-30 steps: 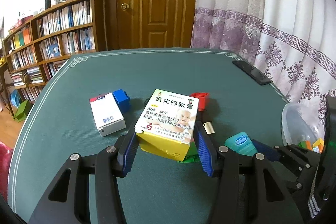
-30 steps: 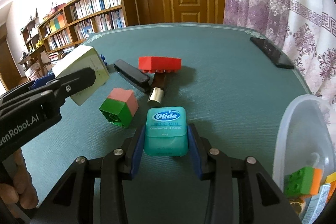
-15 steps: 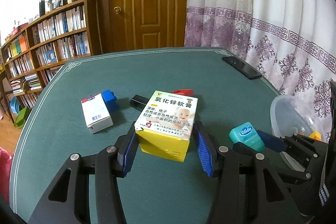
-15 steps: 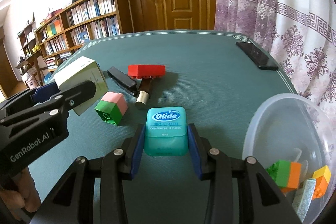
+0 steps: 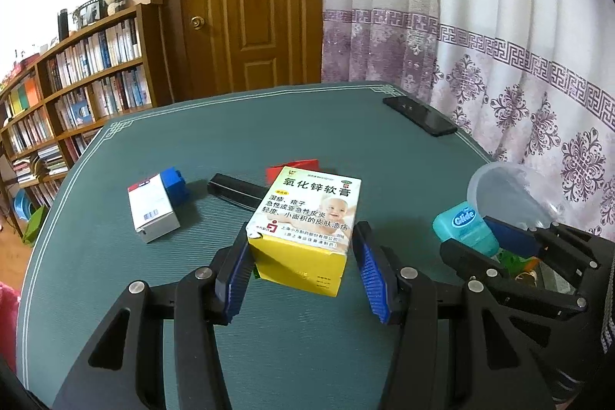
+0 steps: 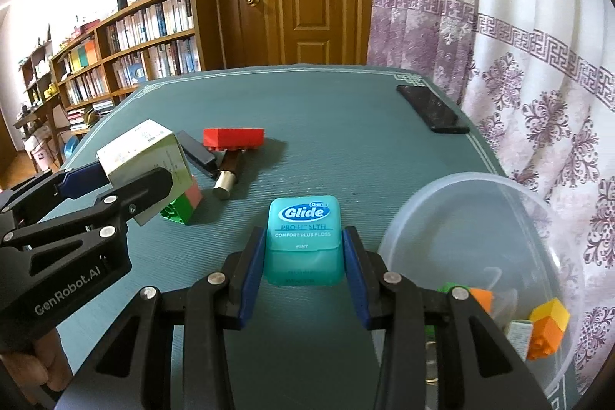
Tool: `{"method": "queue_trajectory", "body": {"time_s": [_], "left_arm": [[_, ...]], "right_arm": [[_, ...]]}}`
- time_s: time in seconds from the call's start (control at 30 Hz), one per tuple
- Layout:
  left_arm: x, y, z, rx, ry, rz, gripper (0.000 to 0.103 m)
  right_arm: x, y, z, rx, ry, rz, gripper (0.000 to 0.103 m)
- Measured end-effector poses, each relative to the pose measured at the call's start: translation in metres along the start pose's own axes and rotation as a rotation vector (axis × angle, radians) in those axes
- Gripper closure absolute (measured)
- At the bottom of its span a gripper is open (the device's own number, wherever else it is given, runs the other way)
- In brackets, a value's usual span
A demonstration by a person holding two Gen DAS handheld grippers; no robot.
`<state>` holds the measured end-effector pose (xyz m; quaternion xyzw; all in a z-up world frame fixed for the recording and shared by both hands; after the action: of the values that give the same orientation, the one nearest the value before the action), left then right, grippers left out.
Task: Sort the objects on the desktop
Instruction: 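Carry the floss box and yellow-white box over the clear bowl with both tools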
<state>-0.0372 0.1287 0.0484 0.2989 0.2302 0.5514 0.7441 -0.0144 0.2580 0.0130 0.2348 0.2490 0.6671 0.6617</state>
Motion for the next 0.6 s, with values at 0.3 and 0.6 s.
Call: {"method": "queue_trajectory", "body": {"time_s": [0.3,0.6], "left_arm": [[0.021,0.002,0.002,-0.001,-0.016,-0.032,0.049],[0.045,0.006,0.004,-0.003,-0.033,-0.069,0.049]], "right_arm": [[0.021,-0.003,0.013,0.021,-0.043,-0.016,0.059],[0.042,-0.006,0.023,0.036,-0.065,-0.04,0.059]]}}
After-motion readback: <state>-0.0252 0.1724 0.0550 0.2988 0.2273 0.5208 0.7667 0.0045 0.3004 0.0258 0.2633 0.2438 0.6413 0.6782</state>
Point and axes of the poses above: each gripper's, at about its wrist camera, not at the fingertips, and z roughly against the way its jaws point, x to its right, y to its top, the point moved 5 cm from there along -z, roughly the way its jaws point, and after that the axes turned 10 degrees about -x, right-handed, at the moved point
